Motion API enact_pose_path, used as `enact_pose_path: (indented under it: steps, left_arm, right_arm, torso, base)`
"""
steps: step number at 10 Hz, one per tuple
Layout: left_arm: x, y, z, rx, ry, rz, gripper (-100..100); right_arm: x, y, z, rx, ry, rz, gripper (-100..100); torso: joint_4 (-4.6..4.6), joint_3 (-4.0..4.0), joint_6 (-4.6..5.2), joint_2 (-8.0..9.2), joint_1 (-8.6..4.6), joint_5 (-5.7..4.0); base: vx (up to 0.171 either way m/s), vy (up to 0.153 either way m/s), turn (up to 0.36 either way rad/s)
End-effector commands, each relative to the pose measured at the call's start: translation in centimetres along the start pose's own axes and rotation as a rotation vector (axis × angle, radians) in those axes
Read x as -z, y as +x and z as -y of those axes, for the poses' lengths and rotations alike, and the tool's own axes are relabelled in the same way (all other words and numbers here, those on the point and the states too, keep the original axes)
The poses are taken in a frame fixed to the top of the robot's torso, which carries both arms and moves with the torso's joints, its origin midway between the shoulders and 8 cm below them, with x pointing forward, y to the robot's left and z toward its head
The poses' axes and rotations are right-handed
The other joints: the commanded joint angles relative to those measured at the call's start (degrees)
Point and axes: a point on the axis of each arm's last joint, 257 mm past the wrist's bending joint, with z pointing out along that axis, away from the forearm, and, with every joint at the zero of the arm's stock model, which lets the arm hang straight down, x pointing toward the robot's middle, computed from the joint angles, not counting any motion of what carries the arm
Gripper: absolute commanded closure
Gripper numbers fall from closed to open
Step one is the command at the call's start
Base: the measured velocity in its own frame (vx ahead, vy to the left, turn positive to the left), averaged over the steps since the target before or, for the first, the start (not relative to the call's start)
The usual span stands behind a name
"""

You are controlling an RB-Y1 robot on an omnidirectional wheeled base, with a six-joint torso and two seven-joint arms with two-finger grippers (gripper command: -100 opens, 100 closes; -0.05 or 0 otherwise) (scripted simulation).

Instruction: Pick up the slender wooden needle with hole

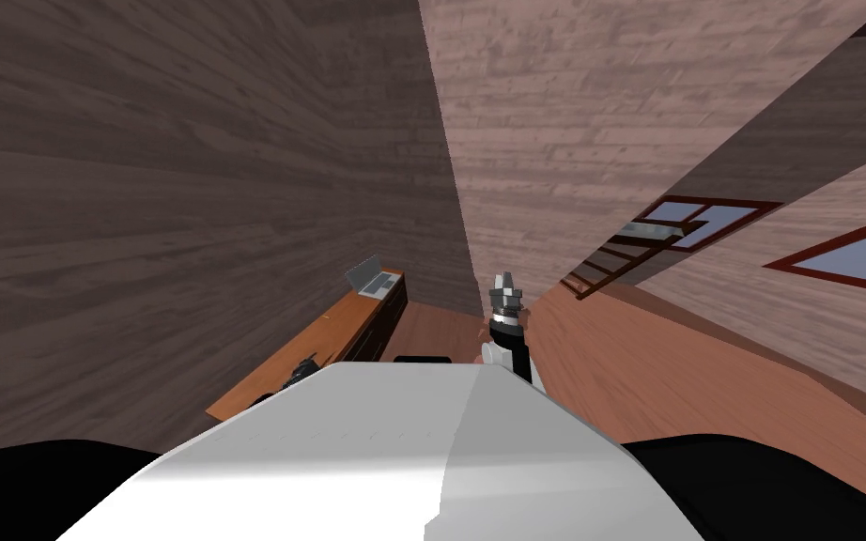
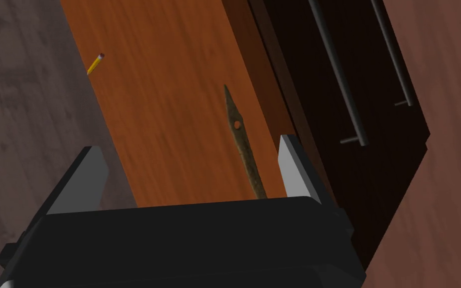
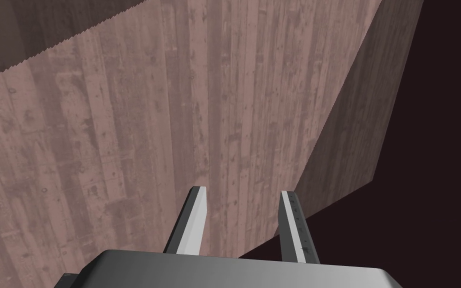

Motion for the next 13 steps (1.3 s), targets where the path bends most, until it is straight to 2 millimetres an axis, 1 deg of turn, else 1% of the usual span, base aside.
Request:
enact_pose_path:
  steps: [1,2,3,4,5,6,7,8,9,10,11,12,13]
  left_arm:
    - [-0.1,-1.5,-1.3,0.022,-0.044,0.035,-100]
    - [0.3,-3.8,-2.5,0.062,-0.077,0.085,-100]
    - [0.3,-4.0,-3.1,0.063,-0.100,0.092,-100]
    - [0.8,-6.2,-4.4,0.104,-0.132,0.141,-100]
    - [1.0,-6.3,-5.1,0.105,-0.163,0.149,-100]
    - [1.6,-8.4,-6.5,0.148,-0.198,0.197,-100]
    - [1.7,-8.5,-7.1,0.149,-0.220,0.203,-100]
    - [2.5,-10.3,-8.5,0.193,-0.256,0.249,-100]
    - [2.7,-10.3,-9.0,0.194,-0.274,0.253,-100]
    - [3.5,-11.9,-10.3,0.238,-0.304,0.295,-100]
    - [3.7,-12.0,-10.9,0.240,-0.327,0.300,-100]
    - [4.5,-13.3,-12.1,0.282,-0.354,0.338,-100]
    - [4.8,-13.3,-12.7,0.284,-0.376,0.343,-100]
  right_arm:
    - [0.0,0.0,0.0,0.000,0.000,0.000,0]
    - [0.0,0.0,0.0,0.000,0.000,0.000,0]
    - [0.0,0.0,0.0,0.000,0.000,0.000,0]
    - [0.0,0.0,0.0,0.000,0.000,0.000,0]
    - [0.0,0.0,0.0,0.000,0.000,0.000,0]
    - [0.0,0.0,0.0,0.000,0.000,0.000,0]
    - [0.0,0.0,0.0,0.000,0.000,0.000,0]
    - [0.0,0.0,0.0,0.000,0.000,0.000,0]
    - [0.0,0.0,0.0,0.000,0.000,0.000,0]
    - [0.0,0.0,0.0,0.000,0.000,0.000,0]
    - [0.0,0.0,0.0,0.000,0.000,0.000,0]
    - [0.0,0.0,0.0,0.000,0.000,0.000,0]
    - [0.0,0.0,0.0,0.000,0.000,0.000,0]
  torso:
    - [0.00,0.00,0.00,0.00,0.00,0.00]
    - [0.00,0.01,0.00,0.02,-0.02,0.00]
    - [-0.01,-0.03,0.01,-0.06,-0.04,0.00]
    - [-0.01,-0.01,0.00,-0.01,-0.02,-0.01]
    - [0.00,-0.01,0.00,-0.01,0.04,0.01]
    - [0.00,0.02,0.00,0.05,0.04,0.01]
    - [0.00,0.01,0.00,0.03,0.07,0.01]
    - [0.01,0.04,0.00,0.08,0.04,0.02]
    - [0.01,0.03,0.00,0.05,0.13,0.03]
    - [0.01,0.03,0.01,0.07,0.11,0.03]
    - [0.01,0.02,0.00,0.04,0.08,0.02]
    - [0.01,0.04,0.00,0.09,0.03,0.01]
    - [0.01,0.01,0.01,0.03,0.07,0.02]
  base:
    - [0.103,0.023,-0.026]
    - [0.126,0.015,-0.054]
    - [0.108,0.025,-0.023]
    - [0.111,0.048,-0.043]
    - [0.093,0.043,-0.022]
    - [0.104,0.046,-0.039]
    - [0.086,0.043,-0.020]
    - [0.099,0.069,-0.037]
    - [0.091,0.066,-0.022]
    - [0.104,0.051,-0.042]
    - [0.083,0.040,-0.012]
    - [0.104,0.054,-0.024]
    - [0.087,0.052,-0.019]
